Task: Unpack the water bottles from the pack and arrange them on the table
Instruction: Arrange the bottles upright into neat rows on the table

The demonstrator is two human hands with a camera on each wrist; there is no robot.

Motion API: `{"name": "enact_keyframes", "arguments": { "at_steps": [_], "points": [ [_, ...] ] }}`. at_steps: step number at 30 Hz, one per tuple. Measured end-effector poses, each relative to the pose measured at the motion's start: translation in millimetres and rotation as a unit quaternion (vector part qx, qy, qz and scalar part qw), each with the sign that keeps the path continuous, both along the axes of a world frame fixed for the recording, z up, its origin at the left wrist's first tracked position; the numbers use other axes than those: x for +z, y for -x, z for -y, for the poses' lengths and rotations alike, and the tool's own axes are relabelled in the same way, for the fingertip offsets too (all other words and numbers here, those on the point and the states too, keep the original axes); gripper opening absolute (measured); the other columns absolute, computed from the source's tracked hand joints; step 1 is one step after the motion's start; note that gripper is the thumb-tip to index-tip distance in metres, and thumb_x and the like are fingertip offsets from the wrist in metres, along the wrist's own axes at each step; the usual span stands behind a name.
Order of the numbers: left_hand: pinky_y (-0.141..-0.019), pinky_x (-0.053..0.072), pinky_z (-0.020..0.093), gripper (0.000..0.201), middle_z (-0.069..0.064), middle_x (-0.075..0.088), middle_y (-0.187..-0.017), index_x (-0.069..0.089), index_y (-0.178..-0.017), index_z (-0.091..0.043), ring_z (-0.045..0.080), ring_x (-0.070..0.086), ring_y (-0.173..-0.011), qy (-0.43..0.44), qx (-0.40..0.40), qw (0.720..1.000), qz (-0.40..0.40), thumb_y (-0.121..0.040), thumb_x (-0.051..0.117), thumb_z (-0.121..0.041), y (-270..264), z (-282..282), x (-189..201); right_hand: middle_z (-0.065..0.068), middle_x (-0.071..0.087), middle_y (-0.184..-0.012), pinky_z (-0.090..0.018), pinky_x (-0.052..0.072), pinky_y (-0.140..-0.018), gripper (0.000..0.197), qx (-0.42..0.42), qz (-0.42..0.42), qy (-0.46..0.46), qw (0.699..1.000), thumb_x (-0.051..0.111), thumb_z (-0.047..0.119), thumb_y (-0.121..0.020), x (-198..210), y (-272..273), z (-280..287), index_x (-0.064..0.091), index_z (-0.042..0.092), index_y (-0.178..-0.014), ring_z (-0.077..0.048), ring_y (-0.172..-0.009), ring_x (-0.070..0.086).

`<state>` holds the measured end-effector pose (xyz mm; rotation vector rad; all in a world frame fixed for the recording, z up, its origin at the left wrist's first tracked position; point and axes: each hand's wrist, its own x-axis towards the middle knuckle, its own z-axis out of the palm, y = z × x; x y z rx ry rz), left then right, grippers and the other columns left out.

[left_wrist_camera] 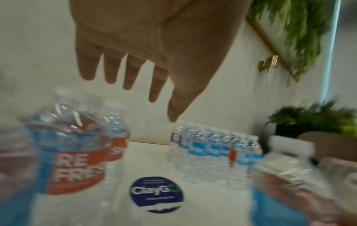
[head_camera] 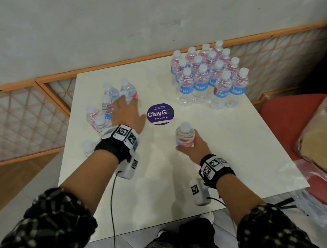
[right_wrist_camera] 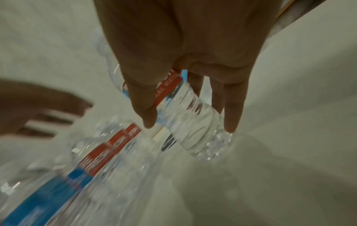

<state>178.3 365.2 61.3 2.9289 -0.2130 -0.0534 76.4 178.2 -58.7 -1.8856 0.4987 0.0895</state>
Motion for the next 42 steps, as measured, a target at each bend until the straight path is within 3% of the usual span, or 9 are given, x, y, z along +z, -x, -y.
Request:
{"name": "enact_keyframes", "arguments": {
  "at_steps": [4,9,17,23,26,30,33,39,42],
  "points": [
    [-0.108,0.035,0.045,0.04,0.017,0.043,-0.139,0.043,-0.133,-0.01,0.034,0.043,-0.128,-0.09,0.035,0.993,-0.069,-0.095,0.046,-0.022,-24,-15,-9,-0.001,0.061,-0.116,-0.021,0.038,-0.082,0.063,-0.069,0.009,0.019,0.997,0.079,0.021,-0.073,0,3,40,0.048,0.017,-0.127,-0.017,-0.1,0.057],
    [-0.1,0.043,0.04,0.032,0.013,0.056,-0.128,0.057,-0.123,-0.013,0.032,0.052,-0.118,-0.058,-0.003,0.995,-0.083,-0.092,0.049,-0.011,-35,-2,-4,-0.001,0.061,-0.116,-0.025,0.039,-0.082,0.061,-0.104,0.007,0.018,0.994,0.078,0.022,-0.074,2,8,68,0.048,0.019,-0.127,-0.02,-0.098,0.056],
    [-0.087,0.044,0.038,0.031,0.015,0.052,-0.115,0.059,-0.123,-0.019,0.035,0.055,-0.106,0.03,-0.201,0.976,-0.075,-0.094,0.047,-0.017,16,107,-7,-0.003,0.061,-0.119,-0.024,0.038,-0.083,0.062,-0.109,0.019,0.021,0.994,0.077,0.021,-0.075,1,2,75,0.046,0.018,-0.129,-0.024,-0.106,0.057],
    [-0.093,0.046,0.04,0.046,0.008,0.045,-0.131,0.039,-0.141,-0.03,0.03,0.052,-0.117,0.032,-0.283,0.954,-0.088,-0.096,0.046,-0.037,25,138,-13,-0.005,0.06,-0.122,-0.027,0.039,-0.086,0.063,-0.144,0.02,0.014,0.989,0.075,0.019,-0.077,0,7,90,0.044,0.018,-0.132,-0.027,-0.11,0.057],
    [-0.103,0.039,0.042,0.061,0.008,0.041,-0.14,0.034,-0.144,-0.026,0.027,0.039,-0.129,0.122,-0.211,0.97,-0.026,-0.09,0.051,-0.05,5,116,-18,-0.004,0.06,-0.12,-0.027,0.039,-0.085,0.063,-0.144,0.015,0.012,0.989,0.075,0.02,-0.078,1,9,95,0.044,0.019,-0.132,-0.026,-0.109,0.057],
    [-0.114,0.021,0.047,0.063,0.013,0.019,-0.153,0.03,-0.144,-0.021,0.034,0.013,-0.142,0.116,0.05,0.991,0.048,-0.09,0.053,-0.044,-43,61,-22,-0.001,0.058,-0.114,-0.028,0.04,-0.085,0.064,-0.143,0.017,0.004,0.99,0.076,0.019,-0.077,0,9,96,0.043,0.019,-0.132,-0.02,-0.1,0.055],
    [-0.106,0.032,0.051,0.057,0.016,0.022,-0.148,0.032,-0.141,-0.015,0.043,0.028,-0.131,0.075,0.152,0.986,0.006,-0.092,0.053,-0.032,-67,30,-28,0.003,0.055,-0.108,-0.028,0.04,-0.086,0.063,-0.145,0.015,0.003,0.989,0.075,0.019,-0.078,0,8,96,0.043,0.02,-0.132,-0.018,-0.098,0.053],
    [-0.095,0.039,0.042,0.034,0.018,0.057,-0.12,0.048,-0.128,-0.015,0.04,0.052,-0.111,0.02,0.091,0.996,0.008,-0.094,0.046,-0.014,-80,20,-27,0.004,0.056,-0.106,-0.028,0.04,-0.082,0.06,-0.141,0.008,0.006,0.99,0.075,0.02,-0.078,-1,8,97,0.044,0.02,-0.129,-0.02,-0.096,0.054],
    [-0.089,0.045,0.038,0.03,0.014,0.063,-0.117,0.057,-0.122,-0.016,0.035,0.058,-0.106,0.079,0.033,0.996,0.012,-0.094,0.047,-0.013,-71,23,-21,0.004,0.055,-0.106,-0.027,0.039,-0.084,0.061,-0.142,0.007,0.009,0.99,0.074,0.019,-0.078,-1,7,97,0.043,0.02,-0.13,-0.017,-0.095,0.052]
  ]
}}
